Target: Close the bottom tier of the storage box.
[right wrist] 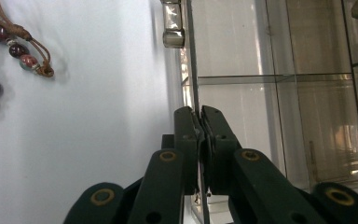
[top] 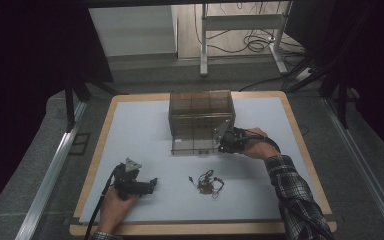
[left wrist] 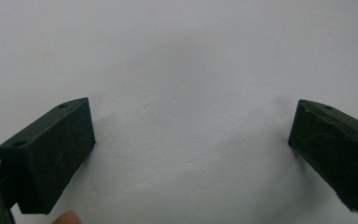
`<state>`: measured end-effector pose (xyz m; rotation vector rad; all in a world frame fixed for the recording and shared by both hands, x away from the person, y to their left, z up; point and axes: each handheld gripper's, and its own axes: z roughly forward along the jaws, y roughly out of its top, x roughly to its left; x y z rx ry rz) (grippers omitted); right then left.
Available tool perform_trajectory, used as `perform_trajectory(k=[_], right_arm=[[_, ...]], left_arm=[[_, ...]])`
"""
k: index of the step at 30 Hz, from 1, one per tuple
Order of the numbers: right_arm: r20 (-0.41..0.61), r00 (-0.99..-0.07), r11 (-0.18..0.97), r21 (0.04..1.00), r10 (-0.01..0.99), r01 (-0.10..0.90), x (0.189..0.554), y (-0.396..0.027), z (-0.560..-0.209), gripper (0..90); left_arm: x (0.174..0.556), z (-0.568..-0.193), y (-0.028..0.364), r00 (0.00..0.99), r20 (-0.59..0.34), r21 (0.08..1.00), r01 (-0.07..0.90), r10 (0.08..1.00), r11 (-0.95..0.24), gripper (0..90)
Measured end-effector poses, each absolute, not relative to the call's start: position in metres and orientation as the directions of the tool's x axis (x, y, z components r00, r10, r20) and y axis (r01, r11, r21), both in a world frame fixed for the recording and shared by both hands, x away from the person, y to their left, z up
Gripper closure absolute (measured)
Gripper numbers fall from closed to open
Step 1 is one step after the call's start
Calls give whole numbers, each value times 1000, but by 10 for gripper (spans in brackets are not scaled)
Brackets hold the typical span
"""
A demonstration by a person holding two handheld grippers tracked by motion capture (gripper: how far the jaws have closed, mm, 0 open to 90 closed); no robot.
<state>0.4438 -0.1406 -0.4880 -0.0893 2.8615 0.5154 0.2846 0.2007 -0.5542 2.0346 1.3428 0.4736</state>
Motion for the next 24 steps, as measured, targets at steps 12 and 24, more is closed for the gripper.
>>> perform_trajectory(k=[12, 24], right_arm=[[-242, -970, 935, 337, -28, -111, 441, -141, -489, 849], [-239, -971, 935, 340, -23, -106, 439, -141, -490, 849]], left_arm=[[285, -554, 201, 411, -51, 686, 677, 910, -268, 5], [285, -554, 201, 412, -51, 686, 677, 910, -268, 5]])
